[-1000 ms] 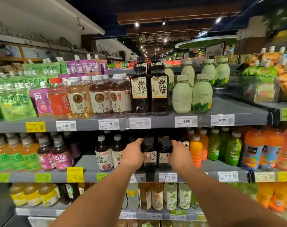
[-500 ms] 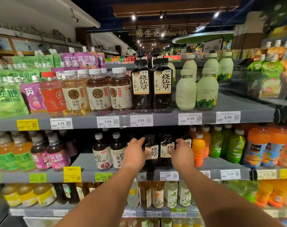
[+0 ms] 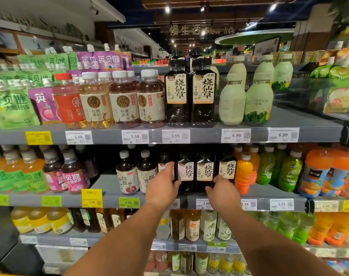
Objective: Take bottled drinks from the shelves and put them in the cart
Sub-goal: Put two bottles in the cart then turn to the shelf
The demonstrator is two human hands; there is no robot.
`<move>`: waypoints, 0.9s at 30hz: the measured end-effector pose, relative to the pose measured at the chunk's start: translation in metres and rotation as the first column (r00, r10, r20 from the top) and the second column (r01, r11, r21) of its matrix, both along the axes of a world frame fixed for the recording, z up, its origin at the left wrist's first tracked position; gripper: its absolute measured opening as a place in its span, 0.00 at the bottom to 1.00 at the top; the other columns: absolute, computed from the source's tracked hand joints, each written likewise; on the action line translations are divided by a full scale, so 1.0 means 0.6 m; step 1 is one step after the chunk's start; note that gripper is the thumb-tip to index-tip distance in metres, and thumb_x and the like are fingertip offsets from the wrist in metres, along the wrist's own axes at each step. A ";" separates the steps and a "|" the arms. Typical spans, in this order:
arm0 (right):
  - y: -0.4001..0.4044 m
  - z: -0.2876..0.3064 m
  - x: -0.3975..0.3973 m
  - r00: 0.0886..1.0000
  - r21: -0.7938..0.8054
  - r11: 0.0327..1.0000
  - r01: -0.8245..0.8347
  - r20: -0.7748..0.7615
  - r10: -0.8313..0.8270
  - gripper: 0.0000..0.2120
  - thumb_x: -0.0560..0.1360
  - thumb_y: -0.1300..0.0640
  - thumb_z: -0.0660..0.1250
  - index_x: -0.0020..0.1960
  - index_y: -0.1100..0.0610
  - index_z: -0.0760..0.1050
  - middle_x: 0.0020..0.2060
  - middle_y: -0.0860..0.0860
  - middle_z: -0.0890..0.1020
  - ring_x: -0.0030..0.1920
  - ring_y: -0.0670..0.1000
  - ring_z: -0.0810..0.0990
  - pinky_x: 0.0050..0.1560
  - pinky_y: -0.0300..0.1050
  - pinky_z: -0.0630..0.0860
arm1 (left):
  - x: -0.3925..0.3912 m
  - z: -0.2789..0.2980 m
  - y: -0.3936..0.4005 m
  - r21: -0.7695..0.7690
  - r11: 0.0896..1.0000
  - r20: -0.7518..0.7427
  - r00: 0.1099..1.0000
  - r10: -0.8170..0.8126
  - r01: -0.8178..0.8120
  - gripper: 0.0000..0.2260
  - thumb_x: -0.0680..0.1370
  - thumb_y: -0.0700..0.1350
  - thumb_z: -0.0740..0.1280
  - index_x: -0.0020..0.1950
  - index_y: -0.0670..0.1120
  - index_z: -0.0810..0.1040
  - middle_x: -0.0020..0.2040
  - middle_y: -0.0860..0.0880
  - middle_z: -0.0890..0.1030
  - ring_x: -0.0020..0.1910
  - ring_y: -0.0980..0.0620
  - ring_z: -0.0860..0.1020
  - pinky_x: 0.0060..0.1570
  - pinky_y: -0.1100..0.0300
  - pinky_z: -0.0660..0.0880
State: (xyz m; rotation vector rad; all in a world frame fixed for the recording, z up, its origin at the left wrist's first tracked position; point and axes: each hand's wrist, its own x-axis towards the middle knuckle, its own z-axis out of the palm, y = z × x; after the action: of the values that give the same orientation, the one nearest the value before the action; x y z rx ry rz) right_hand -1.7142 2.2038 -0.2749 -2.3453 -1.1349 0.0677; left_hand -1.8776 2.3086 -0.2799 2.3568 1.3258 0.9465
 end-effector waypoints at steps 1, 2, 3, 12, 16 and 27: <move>-0.004 -0.007 -0.004 0.999 -0.048 0.999 -0.025 0.023 0.026 0.10 0.78 0.52 0.65 0.57 0.55 0.72 0.45 0.49 0.78 0.41 0.49 0.73 0.38 0.42 0.69 | -0.008 -0.002 -0.003 -0.006 1.000 0.011 1.000 0.010 -0.010 0.24 0.76 0.52 0.71 0.66 0.62 0.63 0.50 0.57 0.83 0.48 0.53 0.82 0.43 0.57 0.78; -0.007 -0.014 -0.009 0.997 -0.098 0.993 -0.064 0.043 0.068 0.10 0.78 0.52 0.64 0.56 0.55 0.72 0.46 0.50 0.79 0.42 0.50 0.74 0.38 0.42 0.70 | -0.018 -0.004 -0.008 -0.022 0.999 0.013 1.000 0.027 -0.027 0.22 0.76 0.52 0.71 0.64 0.62 0.64 0.51 0.56 0.83 0.49 0.52 0.82 0.45 0.56 0.79; -0.007 -0.021 -0.017 0.992 -0.139 0.985 -0.106 0.054 0.115 0.09 0.78 0.53 0.63 0.56 0.55 0.72 0.47 0.50 0.79 0.43 0.51 0.76 0.39 0.43 0.71 | -0.030 -0.007 -0.015 -0.036 0.998 -0.002 0.999 0.044 -0.044 0.22 0.76 0.52 0.71 0.65 0.61 0.65 0.54 0.56 0.83 0.51 0.51 0.82 0.48 0.54 0.80; 0.019 -0.074 -0.204 0.737 -0.332 0.721 -0.608 0.102 0.668 0.06 0.78 0.53 0.61 0.49 0.54 0.75 0.49 0.53 0.81 0.51 0.54 0.80 0.42 0.43 0.72 | -0.294 -0.078 -0.136 -0.198 0.858 -0.326 0.858 0.398 -0.473 0.18 0.75 0.57 0.69 0.61 0.52 0.73 0.58 0.48 0.81 0.57 0.43 0.79 0.51 0.51 0.76; -0.014 -0.108 -0.377 0.548 -0.349 0.512 -0.785 -0.006 0.836 0.12 0.75 0.45 0.65 0.50 0.54 0.73 0.46 0.54 0.80 0.49 0.57 0.81 0.37 0.44 0.69 | -0.468 -0.127 -0.265 -0.365 0.610 -0.398 0.710 0.581 -0.703 0.21 0.72 0.55 0.70 0.63 0.53 0.75 0.58 0.48 0.82 0.55 0.45 0.81 0.46 0.56 0.74; -0.082 -0.176 -0.739 0.144 -0.403 0.070 -0.913 -0.158 0.977 0.26 0.74 0.43 0.68 0.66 0.54 0.70 0.59 0.54 0.77 0.58 0.56 0.78 0.54 0.49 0.75 | -0.767 -0.197 -0.458 -0.481 0.187 -0.374 0.393 0.840 -0.857 0.19 0.72 0.54 0.68 0.62 0.52 0.75 0.54 0.46 0.82 0.52 0.44 0.81 0.46 0.55 0.76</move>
State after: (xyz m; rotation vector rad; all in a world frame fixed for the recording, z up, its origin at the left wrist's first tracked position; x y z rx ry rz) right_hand -2.1578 2.1548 -0.3802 -1.3362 -2.8447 0.6773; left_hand -2.3376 2.0338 -0.3979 0.9454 2.5649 0.4795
